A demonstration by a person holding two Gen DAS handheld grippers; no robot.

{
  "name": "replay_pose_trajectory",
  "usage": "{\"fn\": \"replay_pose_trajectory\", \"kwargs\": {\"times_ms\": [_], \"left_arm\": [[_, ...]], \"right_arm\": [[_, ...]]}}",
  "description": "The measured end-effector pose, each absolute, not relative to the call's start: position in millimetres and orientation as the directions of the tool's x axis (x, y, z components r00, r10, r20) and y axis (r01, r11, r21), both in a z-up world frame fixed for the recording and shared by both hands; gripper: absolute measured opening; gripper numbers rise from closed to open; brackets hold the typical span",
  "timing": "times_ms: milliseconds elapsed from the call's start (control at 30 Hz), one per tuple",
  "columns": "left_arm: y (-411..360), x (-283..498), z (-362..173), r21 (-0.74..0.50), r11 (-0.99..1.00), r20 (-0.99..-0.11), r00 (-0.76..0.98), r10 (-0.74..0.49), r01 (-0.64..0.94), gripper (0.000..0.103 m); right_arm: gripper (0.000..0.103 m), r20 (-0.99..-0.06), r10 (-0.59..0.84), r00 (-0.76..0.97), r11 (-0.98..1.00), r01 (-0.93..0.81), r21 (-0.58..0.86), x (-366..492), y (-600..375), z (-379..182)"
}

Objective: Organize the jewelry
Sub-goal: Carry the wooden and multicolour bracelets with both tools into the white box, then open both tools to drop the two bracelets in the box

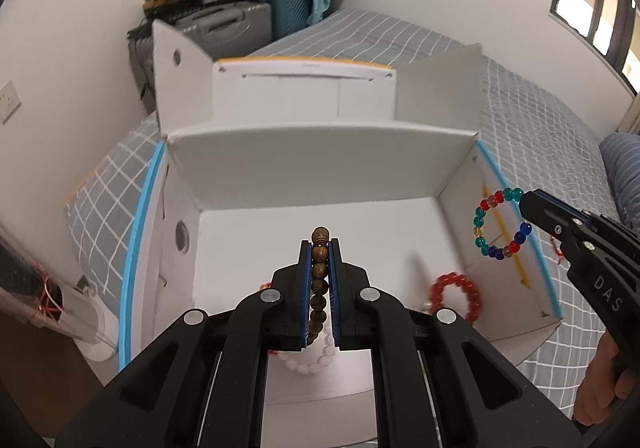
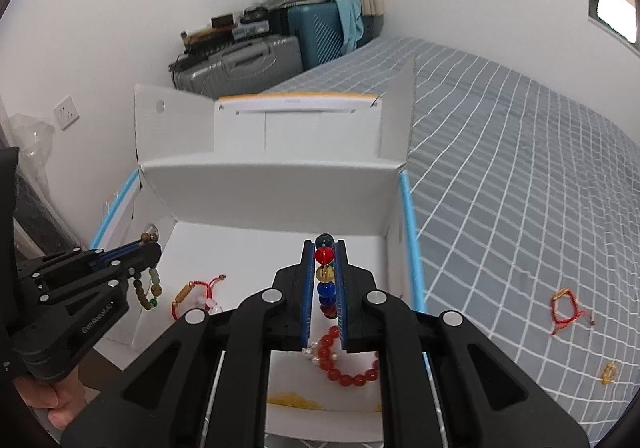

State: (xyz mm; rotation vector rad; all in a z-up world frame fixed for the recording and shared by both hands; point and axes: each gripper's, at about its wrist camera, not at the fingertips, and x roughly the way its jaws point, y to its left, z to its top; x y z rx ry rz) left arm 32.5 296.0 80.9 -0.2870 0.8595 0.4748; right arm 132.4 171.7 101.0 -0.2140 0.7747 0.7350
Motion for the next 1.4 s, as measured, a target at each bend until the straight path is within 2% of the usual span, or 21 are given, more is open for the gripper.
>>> {"fn": "replay_pose_trajectory", "kwargs": {"times_ms": [433, 867, 933, 1000, 1033, 1100, 1200, 1300, 1400], "left_arm": [[319.8, 31.0, 41.4, -0.058, 0.834, -0.828, 0.492, 0.267, -0.549, 0.007], [322.3, 32.0, 39.8, -0.056, 0.83, -0.831, 0.486, 0.269, -0.555, 0.008], [320.3, 28.7, 42.9, -0.059, 0.829, -0.826, 0.494, 0.272, -0.556, 0.01], [317.2, 26.7, 47.6, -0.06, 0.83, -0.82, 0.501, 0.276, -0.555, 0.016], [315.8, 26.1, 50.4, -0.06, 0.83, -0.816, 0.506, 0.279, -0.555, 0.02], [312.2, 25.2, 56.5, -0.055, 0.83, -0.805, 0.517, 0.292, -0.555, 0.04], [306.4, 23.5, 66.4, -0.048, 0.83, -0.784, 0.536, 0.314, -0.556, 0.061], [299.4, 24.3, 75.1, -0.04, 0.834, -0.77, 0.549, 0.325, -0.55, 0.067], [292.0, 27.9, 83.3, -0.043, 0.839, -0.755, 0.568, 0.328, -0.542, 0.074]], "right_arm": [[0.009, -0.774, 0.471, 0.423, 0.735, -0.674, 0.079, 137.5, 197.0, 52.3], [0.011, -0.778, 0.474, 0.413, 0.724, -0.685, 0.077, 134.3, 198.9, 50.3], [0.017, -0.771, 0.48, 0.419, 0.725, -0.684, 0.08, 133.3, 197.3, 54.2], [0.042, -0.76, 0.493, 0.424, 0.726, -0.682, 0.09, 132.4, 194.7, 59.2], [0.045, -0.753, 0.497, 0.431, 0.726, -0.682, 0.089, 131.7, 193.7, 61.7], [0.056, -0.738, 0.5, 0.454, 0.729, -0.68, 0.076, 129.5, 189.2, 69.2], [0.076, -0.706, 0.511, 0.491, 0.738, -0.671, 0.068, 127.9, 178.5, 81.2], [0.088, -0.673, 0.502, 0.543, 0.757, -0.652, 0.038, 128.6, 164.9, 93.9], [0.093, -0.641, 0.492, 0.589, 0.779, -0.626, 0.023, 133.1, 145.6, 105.9]]}}
